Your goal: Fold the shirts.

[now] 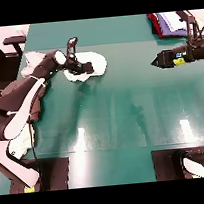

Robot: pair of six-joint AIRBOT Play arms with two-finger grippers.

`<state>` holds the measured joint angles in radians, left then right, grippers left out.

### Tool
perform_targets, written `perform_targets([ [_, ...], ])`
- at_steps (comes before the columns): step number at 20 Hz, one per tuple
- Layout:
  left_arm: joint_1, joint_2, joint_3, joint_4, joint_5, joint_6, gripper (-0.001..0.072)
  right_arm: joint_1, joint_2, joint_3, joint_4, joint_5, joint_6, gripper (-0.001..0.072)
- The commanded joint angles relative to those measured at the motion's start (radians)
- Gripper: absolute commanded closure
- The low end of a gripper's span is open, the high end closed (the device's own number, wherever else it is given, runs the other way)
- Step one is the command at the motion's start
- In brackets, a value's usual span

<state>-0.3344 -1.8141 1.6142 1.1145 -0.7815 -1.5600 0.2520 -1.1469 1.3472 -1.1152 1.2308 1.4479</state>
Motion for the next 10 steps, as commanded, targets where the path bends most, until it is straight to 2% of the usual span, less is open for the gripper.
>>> perform_targets([
  [1, 0.0, -0.066, 0.0, -0.139, 0.114, 0.026, 0.0086, 0.0, 0.0, 0.001, 0.0, 0.001, 0.0, 0.0697],
  [4, 0.0, -0.067, 0.005, -0.157, 0.182, 0.024, 0.0088, 0.0, 0.0, 0.001, 0.024, -0.001, 0.0, 0.0697],
  [5, 0.0, -0.067, 0.009, -0.157, 0.195, 0.023, 0.0135, 0.0, 0.0, 0.001, 0.036, 0.0, 0.0, 0.0697],
  [6, 0.001, -0.067, 0.016, -0.154, 0.195, 0.024, 0.0421, 0.0, 0.0, 0.001, 0.052, 0.001, 0.0, 0.0697],
  [7, 0.001, -0.066, 0.029, -0.144, 0.193, 0.027, 0.0671, 0.0, 0.0, 0.003, 0.051, 0.004, 0.0, 0.0697],
  [10, 0.024, -0.063, 0.148, -0.124, 0.061, 0.053, 0.0684, 0.0, 0.0, 0.052, 0.047, 0.021, 0.0, 0.0697],
])
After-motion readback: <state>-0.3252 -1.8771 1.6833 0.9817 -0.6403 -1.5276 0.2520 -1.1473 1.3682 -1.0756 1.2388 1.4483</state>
